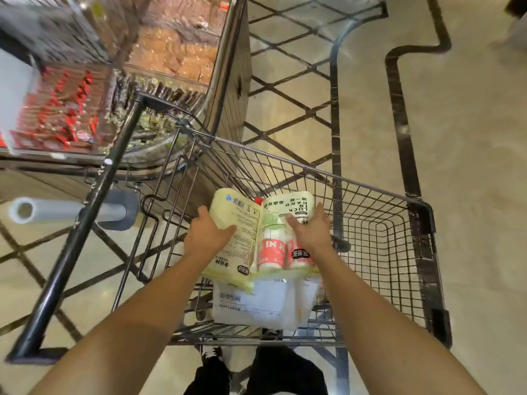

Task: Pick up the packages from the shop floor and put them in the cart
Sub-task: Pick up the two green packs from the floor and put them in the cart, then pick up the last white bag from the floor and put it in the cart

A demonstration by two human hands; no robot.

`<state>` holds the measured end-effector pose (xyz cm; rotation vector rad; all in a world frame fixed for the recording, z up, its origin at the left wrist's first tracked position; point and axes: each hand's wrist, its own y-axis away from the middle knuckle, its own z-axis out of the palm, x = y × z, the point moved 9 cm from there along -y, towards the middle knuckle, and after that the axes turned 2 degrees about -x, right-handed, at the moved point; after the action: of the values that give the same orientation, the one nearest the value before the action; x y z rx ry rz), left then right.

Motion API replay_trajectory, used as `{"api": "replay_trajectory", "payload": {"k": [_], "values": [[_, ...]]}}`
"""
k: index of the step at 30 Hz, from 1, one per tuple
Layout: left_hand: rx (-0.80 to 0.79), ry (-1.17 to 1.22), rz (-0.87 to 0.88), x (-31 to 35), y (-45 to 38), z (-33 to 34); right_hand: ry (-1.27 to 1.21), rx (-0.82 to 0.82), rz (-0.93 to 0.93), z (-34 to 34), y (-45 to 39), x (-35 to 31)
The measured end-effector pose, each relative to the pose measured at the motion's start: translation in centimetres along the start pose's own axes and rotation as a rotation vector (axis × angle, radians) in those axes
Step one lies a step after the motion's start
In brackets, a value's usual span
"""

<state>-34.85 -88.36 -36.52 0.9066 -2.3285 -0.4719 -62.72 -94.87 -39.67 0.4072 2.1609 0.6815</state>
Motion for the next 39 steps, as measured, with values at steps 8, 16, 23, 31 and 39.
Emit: {"api": "replay_trajectory", "payload": {"k": [8, 16, 23, 31, 39], "values": [[0.115, -0.587, 0.463, 7.7, 4.2, -4.9, 0.426, -0.059, -0.240, 0.0, 1.0, -7.4], [0.402, -0.647, 0.505, 3.6, 10.3, -20.6, 0.767, 0.059, -0.807, 1.1, 12.5, -23.4], [0.690, -0.463, 0.446, -8.4, 16.5, -36.5, 0.836, 0.110, -1.152, 9.1, 27.9, -37.8], [0.983, -0.313, 0.260, -27.9, 28.5, -50.7, 0.621, 0.065, -1.530, 23.6, 48.3, -48.5], [1.202, -0.339, -0.001, -44.1, 40.3, -59.4, 0.553, -0.069, -1.766, 39.4, 65.5, -53.6]]}}
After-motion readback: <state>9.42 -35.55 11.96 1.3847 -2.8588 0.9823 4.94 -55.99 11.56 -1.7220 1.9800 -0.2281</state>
